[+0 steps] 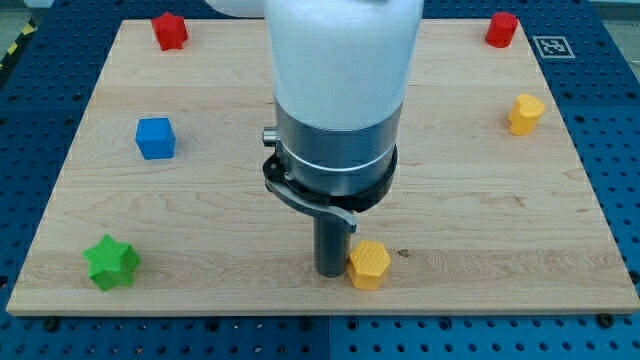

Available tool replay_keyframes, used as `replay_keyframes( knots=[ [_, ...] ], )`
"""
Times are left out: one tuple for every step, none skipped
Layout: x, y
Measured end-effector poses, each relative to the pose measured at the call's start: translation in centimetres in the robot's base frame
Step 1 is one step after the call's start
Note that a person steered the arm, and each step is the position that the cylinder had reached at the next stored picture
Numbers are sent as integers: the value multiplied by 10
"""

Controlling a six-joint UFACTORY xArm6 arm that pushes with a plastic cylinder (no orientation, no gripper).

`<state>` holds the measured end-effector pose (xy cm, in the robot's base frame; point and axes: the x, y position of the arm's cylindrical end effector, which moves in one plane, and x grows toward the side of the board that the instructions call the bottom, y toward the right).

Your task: Place the green circle at the center of the board

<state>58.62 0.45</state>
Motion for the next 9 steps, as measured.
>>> replay_keyframes(
  knots=[
    [-25,-6],
    [-56,-16],
    [-56,-17],
    [-56,-17],
    [-65,-17],
    [-72,-17],
    [-74,-17],
    [-75,-17],
    [-76,-17]
  ],
)
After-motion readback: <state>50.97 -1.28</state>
